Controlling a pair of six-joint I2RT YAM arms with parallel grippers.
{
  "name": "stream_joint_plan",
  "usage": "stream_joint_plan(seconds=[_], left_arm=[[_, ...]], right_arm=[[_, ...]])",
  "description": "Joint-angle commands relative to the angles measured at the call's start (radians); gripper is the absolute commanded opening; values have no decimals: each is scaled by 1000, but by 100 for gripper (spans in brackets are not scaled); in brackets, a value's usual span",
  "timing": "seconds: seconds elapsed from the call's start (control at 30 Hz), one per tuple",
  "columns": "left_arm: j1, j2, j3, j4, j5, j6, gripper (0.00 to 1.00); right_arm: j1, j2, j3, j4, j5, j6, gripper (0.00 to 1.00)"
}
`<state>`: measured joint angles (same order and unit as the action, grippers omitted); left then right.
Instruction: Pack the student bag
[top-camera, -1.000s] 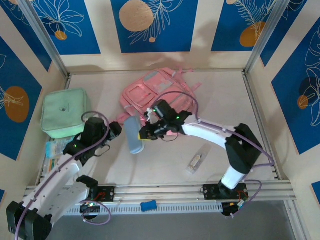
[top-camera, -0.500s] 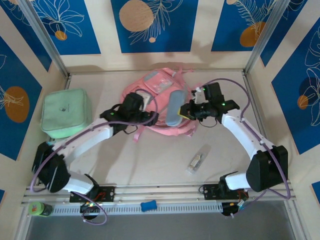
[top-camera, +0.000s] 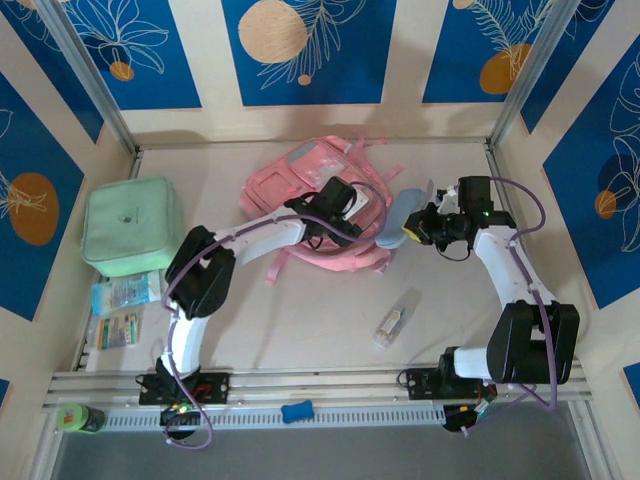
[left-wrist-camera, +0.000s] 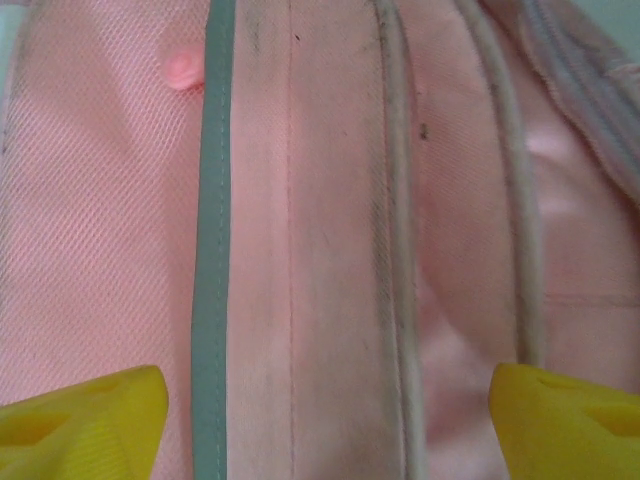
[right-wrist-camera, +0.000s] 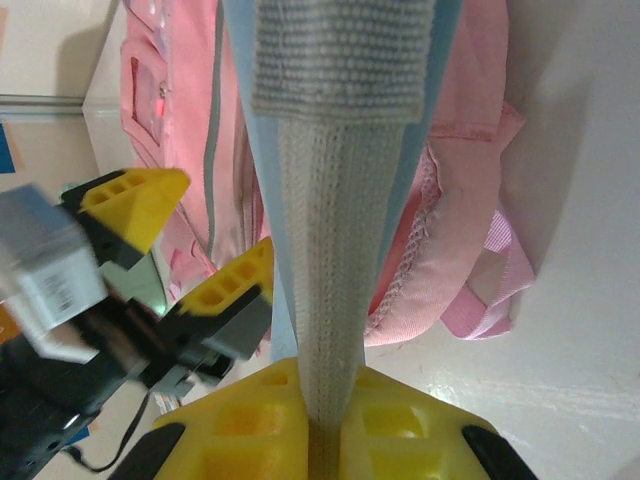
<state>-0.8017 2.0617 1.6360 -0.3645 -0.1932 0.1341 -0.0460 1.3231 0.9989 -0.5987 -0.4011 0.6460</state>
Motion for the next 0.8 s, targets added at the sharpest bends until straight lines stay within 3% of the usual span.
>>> stream_joint_plan(seconds=[0.0, 0.2, 0.43, 0.77], left_arm=[[-1, 49, 65, -13, -95, 63, 81], [4, 74, 73, 21, -163, 66, 54], [11, 19, 110, -34, -154, 59, 3], [10, -171, 222, -209, -110, -123, 0]], right_arm=[[-13, -30, -17, -16, -47, -8, 11], [-14, -38, -24, -16, -52, -10, 11], [-14, -42, -26, -34, -59, -21, 11], [45, -34, -53, 44, -132, 25, 12]])
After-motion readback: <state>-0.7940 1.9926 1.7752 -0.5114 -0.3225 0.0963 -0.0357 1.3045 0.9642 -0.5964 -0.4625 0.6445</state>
